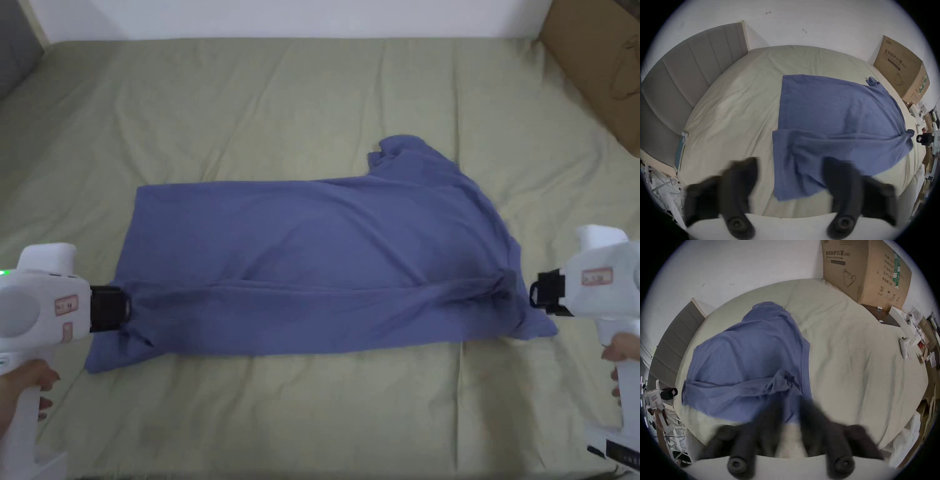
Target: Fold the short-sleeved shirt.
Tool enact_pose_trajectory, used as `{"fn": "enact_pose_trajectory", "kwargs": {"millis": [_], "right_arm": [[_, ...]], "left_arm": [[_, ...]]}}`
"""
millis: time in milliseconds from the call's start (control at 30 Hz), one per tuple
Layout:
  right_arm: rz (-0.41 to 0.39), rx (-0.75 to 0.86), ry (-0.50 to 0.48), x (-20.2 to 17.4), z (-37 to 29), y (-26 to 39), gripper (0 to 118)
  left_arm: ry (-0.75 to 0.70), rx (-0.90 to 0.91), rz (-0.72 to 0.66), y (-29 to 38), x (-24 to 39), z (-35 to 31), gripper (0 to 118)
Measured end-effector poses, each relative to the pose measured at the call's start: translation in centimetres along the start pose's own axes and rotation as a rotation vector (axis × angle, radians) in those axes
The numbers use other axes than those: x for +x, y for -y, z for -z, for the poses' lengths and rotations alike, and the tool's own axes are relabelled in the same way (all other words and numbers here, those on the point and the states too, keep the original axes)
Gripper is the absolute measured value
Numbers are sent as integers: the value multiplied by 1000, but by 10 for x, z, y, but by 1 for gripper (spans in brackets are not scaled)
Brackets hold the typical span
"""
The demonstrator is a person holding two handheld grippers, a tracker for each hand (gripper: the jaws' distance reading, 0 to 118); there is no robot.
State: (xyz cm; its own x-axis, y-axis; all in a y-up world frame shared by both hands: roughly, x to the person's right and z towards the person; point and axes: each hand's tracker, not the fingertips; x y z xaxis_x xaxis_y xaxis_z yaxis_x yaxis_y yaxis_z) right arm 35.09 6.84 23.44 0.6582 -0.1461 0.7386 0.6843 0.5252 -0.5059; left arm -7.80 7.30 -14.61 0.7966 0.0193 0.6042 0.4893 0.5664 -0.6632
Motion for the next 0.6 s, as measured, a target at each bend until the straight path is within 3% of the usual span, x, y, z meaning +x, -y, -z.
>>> {"fn": "enact_pose_trajectory", "kwargs": {"millis": [33,267,300,333,367,400,433,600], "right_arm": [[2,-5,-7,0,-3,9,0],[-28,-64,-32,-11,2,59,0],[-7,-78,-57,-11,5,63,0],[10,-85,-75,-11,5,65,0],[15,-85,-80,-11,5,67,0],[14,-89,-79,-12,6,70,0],[11,-91,-75,-13,7,73,0],[-7,-109,-63,-11,9,76,0]], "left_arm": [[16,-3,-3,7,0,-5,3],[-18,-21,36,52,-2,-16,2],[-14,-8,2,52,-5,-14,12],[13,1,-59,51,-10,-13,34],[31,-5,-88,50,-13,-11,70],[60,-17,-114,48,-16,-7,92],[63,-32,-124,46,-17,-1,102],[19,-101,-92,39,-10,32,101]]}}
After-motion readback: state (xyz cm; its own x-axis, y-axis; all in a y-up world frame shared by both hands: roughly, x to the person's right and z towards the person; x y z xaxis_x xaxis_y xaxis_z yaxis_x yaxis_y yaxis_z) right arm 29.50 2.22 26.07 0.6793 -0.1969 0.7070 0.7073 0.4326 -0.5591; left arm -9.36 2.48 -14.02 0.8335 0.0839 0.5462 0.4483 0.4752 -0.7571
